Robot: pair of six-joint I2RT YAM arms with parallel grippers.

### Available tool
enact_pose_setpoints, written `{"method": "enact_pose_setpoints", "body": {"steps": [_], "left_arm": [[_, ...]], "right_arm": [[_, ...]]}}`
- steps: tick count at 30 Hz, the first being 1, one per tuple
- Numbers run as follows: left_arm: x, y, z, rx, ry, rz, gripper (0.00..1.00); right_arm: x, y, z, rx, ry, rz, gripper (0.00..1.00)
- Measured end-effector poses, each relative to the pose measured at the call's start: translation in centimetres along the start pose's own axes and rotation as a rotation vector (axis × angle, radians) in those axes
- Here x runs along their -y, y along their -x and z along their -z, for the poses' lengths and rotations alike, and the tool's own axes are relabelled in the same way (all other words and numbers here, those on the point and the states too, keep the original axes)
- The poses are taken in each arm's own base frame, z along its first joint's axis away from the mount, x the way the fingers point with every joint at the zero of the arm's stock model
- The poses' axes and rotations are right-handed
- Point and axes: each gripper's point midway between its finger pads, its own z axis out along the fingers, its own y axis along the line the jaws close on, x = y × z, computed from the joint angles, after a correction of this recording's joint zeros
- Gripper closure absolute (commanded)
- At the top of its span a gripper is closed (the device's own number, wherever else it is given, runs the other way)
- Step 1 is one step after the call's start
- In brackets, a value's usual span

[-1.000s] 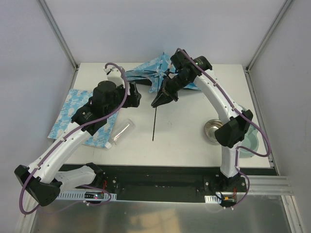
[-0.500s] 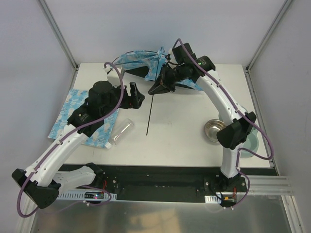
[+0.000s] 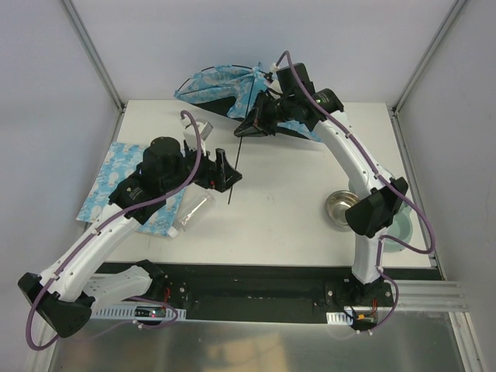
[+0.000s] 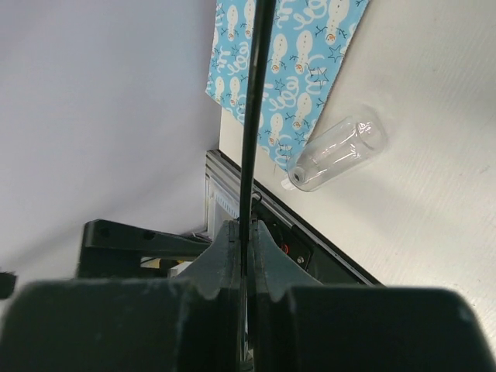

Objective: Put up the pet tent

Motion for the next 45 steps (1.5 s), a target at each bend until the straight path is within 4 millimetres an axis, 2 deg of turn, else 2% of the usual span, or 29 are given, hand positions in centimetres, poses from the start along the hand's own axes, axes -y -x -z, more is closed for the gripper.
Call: {"method": "enact_pose_setpoints", "body": {"steps": [4, 7, 10, 12, 13, 16, 18, 20, 23, 27, 30, 34, 38, 41, 45], "left_arm": [[-0.9, -2.4, -0.9, -0.072, 0.011, 0.017, 0.27], [-0.8, -3.4, -1.2, -0.113, -0.009, 0.027, 0.48], [0.2, -3.8, -1.1, -0.135, -0.066, 0.029, 0.68], [0.9, -4.1, -1.0, -0.149, -0.107, 0.03, 0.96], [1.2, -4.3, -0.9, -0.157, -0.127, 0.031, 1.0], [0.5, -5.3, -0.8, -0.183, -0.1, 0.055, 1.0], [-0.2, -5.5, -0.9, -0.188, -0.067, 0.077, 1.0], [-0.6, -5.5, -0.9, -0.184, -0.037, 0.092, 1.0], [-1.2, -5.9, -0.8, -0.196, 0.0, 0.113, 1.0], [-0.5, -5.8, -0.9, -0.188, -0.008, 0.118, 1.0], [-0.5, -5.8, -1.1, -0.192, 0.002, 0.134, 1.0], [-0.5, -5.3, -1.6, -0.184, 0.011, 0.145, 1.0], [-0.4, -4.5, -1.9, -0.162, 0.01, 0.143, 1.0], [-0.2, -4.1, -2.1, -0.148, 0.003, 0.144, 1.0], [0.2, -3.4, -2.3, -0.128, -0.008, 0.142, 1.0]], "right_arm": [[-0.2, 0.3, -0.1, 0.009, 0.009, 0.007, 1.0], [-0.2, 0.4, -0.2, 0.013, 0.013, 0.011, 1.0], [-0.2, 0.5, -0.3, 0.017, 0.014, 0.013, 1.0], [0.0, 0.6, -0.5, 0.018, 0.012, 0.012, 1.0], [0.1, 0.5, -0.6, 0.018, 0.01, 0.01, 1.0], [0.7, 0.3, -1.0, 0.007, 0.0, 0.001, 1.0], [1.2, 0.2, -1.4, 0.003, -0.005, -0.003, 0.87], [1.5, 0.2, -1.8, 0.005, -0.002, -0.01, 0.78], [2.2, 0.3, -2.2, 0.04, -0.003, -0.01, 0.72], [3.5, 0.5, -2.9, 0.098, -0.045, -0.015, 0.64], [3.9, 0.1, -3.4, 0.146, -0.073, 0.003, 0.64], [3.4, -1.7, -3.8, 0.2, -0.1, 0.045, 0.67], [2.2, -4.9, -3.6, 0.255, -0.1, 0.104, 0.75], [1.3, -6.8, -2.7, 0.312, -0.093, 0.139, 0.82], [0.5, -7.1, -1.6, 0.412, -0.084, 0.158, 0.93]]}}
